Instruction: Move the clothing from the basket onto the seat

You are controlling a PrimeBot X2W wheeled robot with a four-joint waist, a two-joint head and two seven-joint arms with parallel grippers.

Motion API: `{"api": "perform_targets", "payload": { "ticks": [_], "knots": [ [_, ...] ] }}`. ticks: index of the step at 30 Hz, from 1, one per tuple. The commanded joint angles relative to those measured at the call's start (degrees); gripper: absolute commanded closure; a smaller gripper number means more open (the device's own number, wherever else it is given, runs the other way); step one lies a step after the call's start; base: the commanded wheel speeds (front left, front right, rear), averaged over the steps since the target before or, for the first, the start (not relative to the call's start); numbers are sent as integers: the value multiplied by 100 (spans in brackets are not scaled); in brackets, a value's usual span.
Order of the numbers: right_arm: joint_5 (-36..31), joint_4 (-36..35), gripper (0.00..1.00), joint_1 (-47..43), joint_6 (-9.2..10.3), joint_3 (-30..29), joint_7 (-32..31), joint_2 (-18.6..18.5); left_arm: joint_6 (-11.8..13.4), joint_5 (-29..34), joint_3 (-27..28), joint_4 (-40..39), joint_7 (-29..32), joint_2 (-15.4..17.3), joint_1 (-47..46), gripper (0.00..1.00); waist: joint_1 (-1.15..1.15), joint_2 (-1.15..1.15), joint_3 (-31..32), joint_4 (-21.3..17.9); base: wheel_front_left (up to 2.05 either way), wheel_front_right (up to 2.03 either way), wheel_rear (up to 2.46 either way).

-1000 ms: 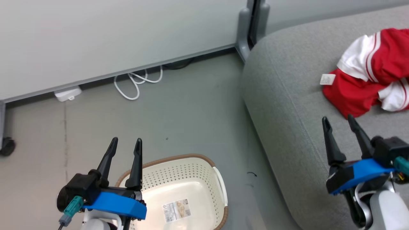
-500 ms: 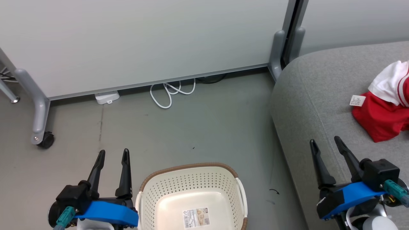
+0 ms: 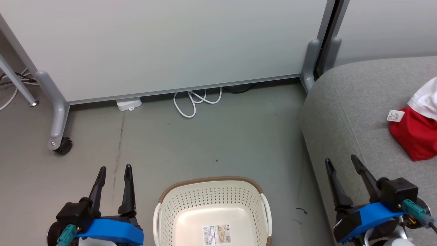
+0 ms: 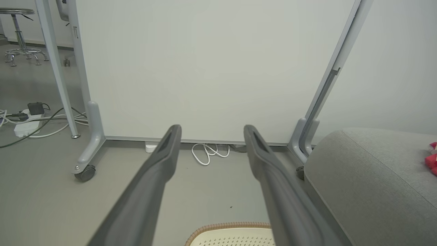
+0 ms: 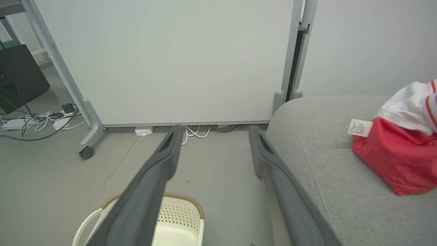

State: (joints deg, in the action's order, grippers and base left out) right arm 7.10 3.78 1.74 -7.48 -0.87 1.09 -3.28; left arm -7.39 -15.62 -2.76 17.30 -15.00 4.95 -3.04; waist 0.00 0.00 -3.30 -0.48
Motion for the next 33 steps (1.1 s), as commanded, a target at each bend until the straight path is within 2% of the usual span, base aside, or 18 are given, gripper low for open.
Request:
{"api": "perform_targets", "payload": {
  "ticks": [1, 33],
  "knots": [
    [-6, 18, 0, -77, -3, 11, 34, 22, -13, 21, 19, 14, -26, -17, -8, 0, 0, 0, 1, 4, 0, 0, 0],
    [25, 104, 0, -81, -3, 127, 31, 44, -14, -23, 98, 181, -26, -41, -41, 0, 0, 0, -12, 15, 0, 0, 0]
  ]
}}
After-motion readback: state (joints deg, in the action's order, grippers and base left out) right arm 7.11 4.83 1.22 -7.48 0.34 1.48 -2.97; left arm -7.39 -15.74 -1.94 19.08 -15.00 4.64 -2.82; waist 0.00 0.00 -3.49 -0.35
